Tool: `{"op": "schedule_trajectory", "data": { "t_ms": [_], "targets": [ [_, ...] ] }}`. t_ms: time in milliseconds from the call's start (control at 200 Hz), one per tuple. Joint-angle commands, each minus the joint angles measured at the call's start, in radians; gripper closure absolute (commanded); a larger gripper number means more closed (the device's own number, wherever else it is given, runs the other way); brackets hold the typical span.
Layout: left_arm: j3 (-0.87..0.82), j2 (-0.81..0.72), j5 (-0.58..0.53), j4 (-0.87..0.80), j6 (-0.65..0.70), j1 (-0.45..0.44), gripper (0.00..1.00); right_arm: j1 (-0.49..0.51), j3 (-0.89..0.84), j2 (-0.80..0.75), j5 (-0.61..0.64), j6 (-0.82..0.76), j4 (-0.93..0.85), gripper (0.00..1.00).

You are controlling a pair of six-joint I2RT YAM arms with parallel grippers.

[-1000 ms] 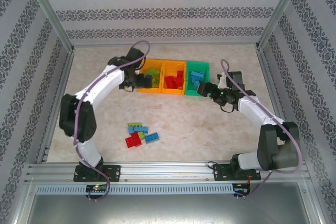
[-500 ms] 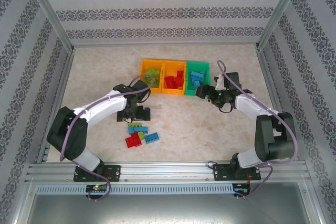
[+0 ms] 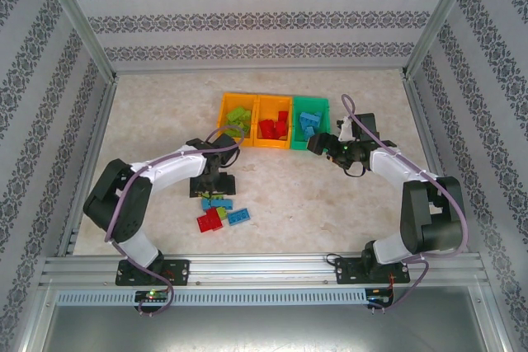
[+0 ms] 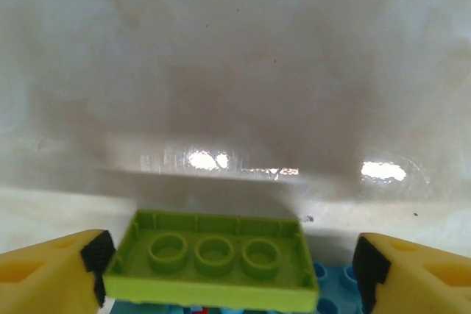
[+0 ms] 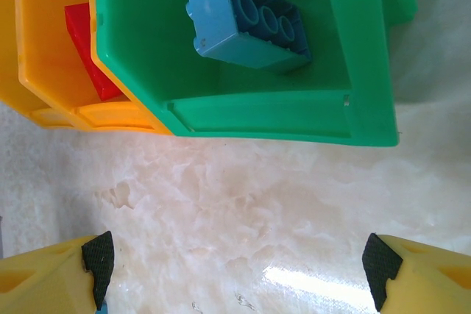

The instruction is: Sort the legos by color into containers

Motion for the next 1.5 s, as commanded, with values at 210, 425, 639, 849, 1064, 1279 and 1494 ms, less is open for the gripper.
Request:
{"op": "schedule_trajectory", "data": {
  "t_ms": [210,425,639,849,1064,1279,1494],
  "targets": [
    [-0.022,0.028,-0.001,0.021,-0.012,-0.011,0.19,-0.007,0.004,-0.035,0.001,-0.024,-0.002,0.1],
    [-0.017,0.037,-0.002,0.025,-0.016,-0.011,0.2,-0.006,0.014,-0.029,-0.002,-0.024,-0.005,0.1],
    [-0.031,0.033,-0.005,0.036,-0.028,-0.011,0.32,-0.009,0.01,-0.033,0.005,-0.028,-0.012,0.1],
    [0.0,0.013,-0.037,0.018,-0.027,-0.011,0.42,-0.012,0.007,-0.037,0.007,-0.025,-0.012,0.1],
    [0.164,0.027,-0.109,-0.041,0.043,0.021,0.42,-0.017,0.003,-0.037,0.007,-0.031,-0.018,0.1],
    [0.432,0.136,-0.12,-0.053,0.154,0.089,0.41,-0.016,-0.03,-0.063,0.013,-0.047,-0.023,0.11],
    [0.676,0.305,-0.109,-0.035,0.248,0.144,0.42,-0.005,-0.08,-0.1,0.038,-0.063,-0.036,0.11]
  ]
}}
